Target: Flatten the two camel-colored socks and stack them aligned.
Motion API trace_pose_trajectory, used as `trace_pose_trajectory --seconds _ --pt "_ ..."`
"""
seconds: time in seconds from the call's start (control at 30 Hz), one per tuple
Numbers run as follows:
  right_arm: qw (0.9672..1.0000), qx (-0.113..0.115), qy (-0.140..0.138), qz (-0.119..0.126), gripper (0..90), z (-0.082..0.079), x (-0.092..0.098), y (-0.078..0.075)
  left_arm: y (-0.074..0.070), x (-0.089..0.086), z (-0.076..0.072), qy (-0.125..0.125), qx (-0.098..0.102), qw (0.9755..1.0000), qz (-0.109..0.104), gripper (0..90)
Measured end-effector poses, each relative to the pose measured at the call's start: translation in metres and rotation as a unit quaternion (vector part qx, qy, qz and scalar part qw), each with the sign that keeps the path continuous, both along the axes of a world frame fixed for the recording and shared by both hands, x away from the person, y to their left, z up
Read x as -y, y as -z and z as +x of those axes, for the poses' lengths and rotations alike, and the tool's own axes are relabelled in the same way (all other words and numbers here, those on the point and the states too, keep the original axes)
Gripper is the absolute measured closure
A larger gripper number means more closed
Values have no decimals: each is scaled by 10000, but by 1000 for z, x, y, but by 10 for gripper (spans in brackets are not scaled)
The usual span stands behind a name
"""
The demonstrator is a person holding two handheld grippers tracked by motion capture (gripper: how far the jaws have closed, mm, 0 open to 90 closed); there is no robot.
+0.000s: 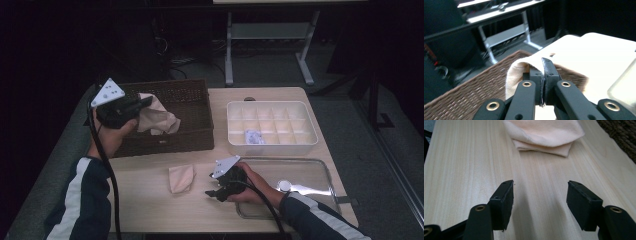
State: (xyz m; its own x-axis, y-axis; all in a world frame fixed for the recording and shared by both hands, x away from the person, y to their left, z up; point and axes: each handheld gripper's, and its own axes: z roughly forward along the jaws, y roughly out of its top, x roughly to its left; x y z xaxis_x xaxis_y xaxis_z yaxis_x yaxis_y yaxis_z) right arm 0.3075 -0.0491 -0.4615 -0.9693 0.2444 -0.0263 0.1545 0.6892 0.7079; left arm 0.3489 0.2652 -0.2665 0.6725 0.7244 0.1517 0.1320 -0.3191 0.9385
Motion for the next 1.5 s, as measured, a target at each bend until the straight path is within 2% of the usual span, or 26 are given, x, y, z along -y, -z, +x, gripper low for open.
trace_pose_trajectory --seconds 0.07,0.17,0.3,0.33,0.4,0.47,0.5,0.53,0.6,0.67,0.7,0.73,0.77,0.8,0.87,0.9,0.93,1.0,1.03,1.07,1.1,1.17,1.23,1.33,1.43,1.5 --pt "10000 34 4 46 380 1 1 -1 0 5 -17 153 62 9999 43 879" --pt "9999 83 42 65 382 2 2 -2 5 9 -38 442 30 9990 -18 878" --pt "9998 91 107 126 395 3 4 -5 25 14 -61 648 -160 9977 118 878" --pt "9997 -5 194 135 403 1 3 -6 34 15 -65 677 -239 9973 157 878" --pt "9996 80 188 169 434 3 5 -7 52 14 -70 676 -467 9962 281 878" --pt "9996 68 182 225 481 3 6 -8 67 12 -72 622 -645 9955 304 877" --pt "9996 146 129 228 513 5 6 -9 74 10 -72 607 -750 9948 327 877" --pt "9994 1 211 282 535 2 6 -11 84 7 -72 535 -861 9941 376 877" --pt "9994 146 91 306 606 4 6 -11 97 2 -73 429 -985 9930 488 876" --pt "9992 71 94 370 645 3 4 -14 113 -5 -73 458 -1239 9907 329 875" --pt "9992 201 3 353 670 6 3 -14 118 -7 -74 413 -1282 9900 410 875" --pt "9990 202 0 388 685 6 1 -15 126 -10 -74 306 -1326 9889 589 874" --pt "9989 162 39 427 697 5 -2 -16 130 -12 -74 285 -1398 9880 598 873" --pt "9990 162 6 423 708 6 -5 -17 138 -16 -74 275 -1540 9857 624 873" --pt "9987 248 -132 428 717 8 -14 -20 147 -20 -73 147 -1640 9818 944 871" --pt "9987 219 -149 445 717 7 -18 -21 153 -23 -72 118 -1728 9802 959 870" --pt "9983 297 -229 442 719 9 -22 -22 159 -25 -72 100 -1808 9791 930 869" --pt "9982 261 -303 453 751 8 -30 -23 170 -28 -69 -35 -1898 9757 1094 867" --pt "9977 331 -424 414 774 9 -36 -22 172 -29 -68 -56 -1897 9753 1133 866" --pt "9980 216 -403 429 799 7 -40 -22 175 -30 -66 -82 -1949 9746 1102 866" --pt "9977 214 -504 411 833 7 -45 -21 177 -31 -65 -114 -1966 9740 1116 864" --pt "9972 292 -596 344 872 8 -55 -17 182 -31 -62 -181 -1956 9734 1182 860" --pt "9975 268 -622 210 887 8 -65 -12 187 -32 -59 -238 -2015 9712 1248 854" --pt "9978 278 -597 62 869 8 -75 -4 190 -33 -56 -241 -2017 9719 1190 854" --pt "9983 246 -513 -85 858 9 -82 3 190 -32 -54 -262 -1971 9720 1255 847" --pt "9987 179 -481 -58 860 10 -82 5 191 -33 -54 -303 -1979 9725 1191 831"
